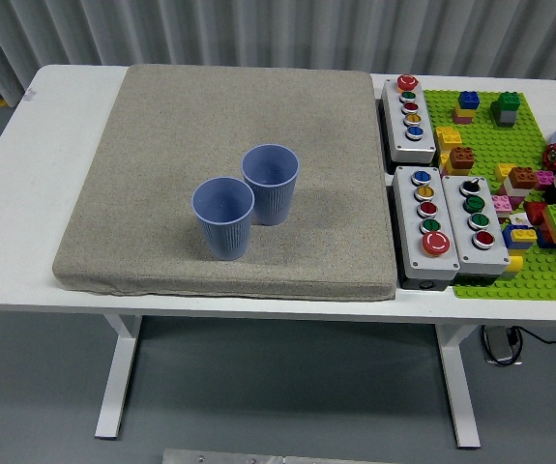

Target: Pick cup pour cup place

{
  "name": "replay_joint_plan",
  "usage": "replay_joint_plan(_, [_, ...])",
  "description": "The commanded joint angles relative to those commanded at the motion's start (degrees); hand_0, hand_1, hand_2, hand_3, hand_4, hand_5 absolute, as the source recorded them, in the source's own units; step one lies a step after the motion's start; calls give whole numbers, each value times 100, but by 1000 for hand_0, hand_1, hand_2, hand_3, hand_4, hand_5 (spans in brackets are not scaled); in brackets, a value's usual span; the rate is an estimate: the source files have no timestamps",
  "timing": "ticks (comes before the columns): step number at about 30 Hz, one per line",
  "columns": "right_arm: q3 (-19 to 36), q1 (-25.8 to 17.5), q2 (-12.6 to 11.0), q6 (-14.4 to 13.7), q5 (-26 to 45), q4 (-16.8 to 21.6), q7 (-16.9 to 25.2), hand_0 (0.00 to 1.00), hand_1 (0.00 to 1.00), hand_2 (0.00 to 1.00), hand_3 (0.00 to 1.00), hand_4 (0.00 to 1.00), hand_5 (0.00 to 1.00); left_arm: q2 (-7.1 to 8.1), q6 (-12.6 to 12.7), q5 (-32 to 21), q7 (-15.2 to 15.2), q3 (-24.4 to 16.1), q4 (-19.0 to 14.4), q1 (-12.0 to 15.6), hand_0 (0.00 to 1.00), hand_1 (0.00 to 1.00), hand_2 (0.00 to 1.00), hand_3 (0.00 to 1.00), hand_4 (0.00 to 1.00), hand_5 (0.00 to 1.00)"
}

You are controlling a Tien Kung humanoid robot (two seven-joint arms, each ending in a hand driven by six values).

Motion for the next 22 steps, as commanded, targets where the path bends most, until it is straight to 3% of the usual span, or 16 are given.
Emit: replay_joint_plan(22, [-236,86,-6,-186,263,9,168,685,633,589,576,2,132,-95,-5,2,11,53,-85,-207,802,801,884,889,860,998])
